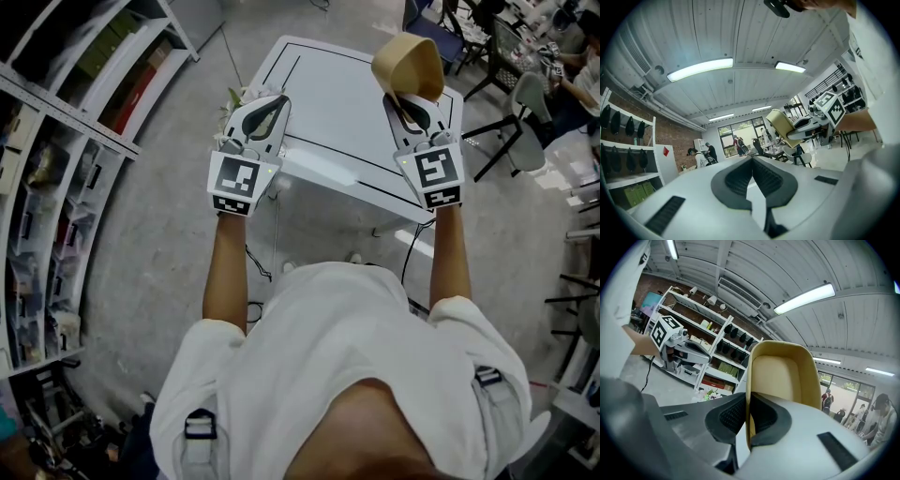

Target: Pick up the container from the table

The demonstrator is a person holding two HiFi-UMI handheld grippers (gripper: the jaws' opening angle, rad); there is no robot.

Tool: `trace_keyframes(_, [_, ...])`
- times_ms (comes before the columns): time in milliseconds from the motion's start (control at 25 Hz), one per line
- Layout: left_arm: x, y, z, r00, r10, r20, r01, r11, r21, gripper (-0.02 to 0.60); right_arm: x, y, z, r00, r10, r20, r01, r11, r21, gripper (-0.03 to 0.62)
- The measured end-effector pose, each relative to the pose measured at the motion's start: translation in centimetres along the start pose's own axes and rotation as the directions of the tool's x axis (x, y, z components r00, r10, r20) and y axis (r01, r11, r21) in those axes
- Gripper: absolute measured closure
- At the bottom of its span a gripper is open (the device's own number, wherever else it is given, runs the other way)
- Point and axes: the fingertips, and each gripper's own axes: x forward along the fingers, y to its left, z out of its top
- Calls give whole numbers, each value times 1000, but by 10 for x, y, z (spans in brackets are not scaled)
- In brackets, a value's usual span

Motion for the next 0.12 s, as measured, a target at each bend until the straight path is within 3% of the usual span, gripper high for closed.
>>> trace_keyframes(120, [1,1,-2,1000,1,1,-1,1000,1,563,1,0,-2,1000,-2,1,2,1000,-1,579])
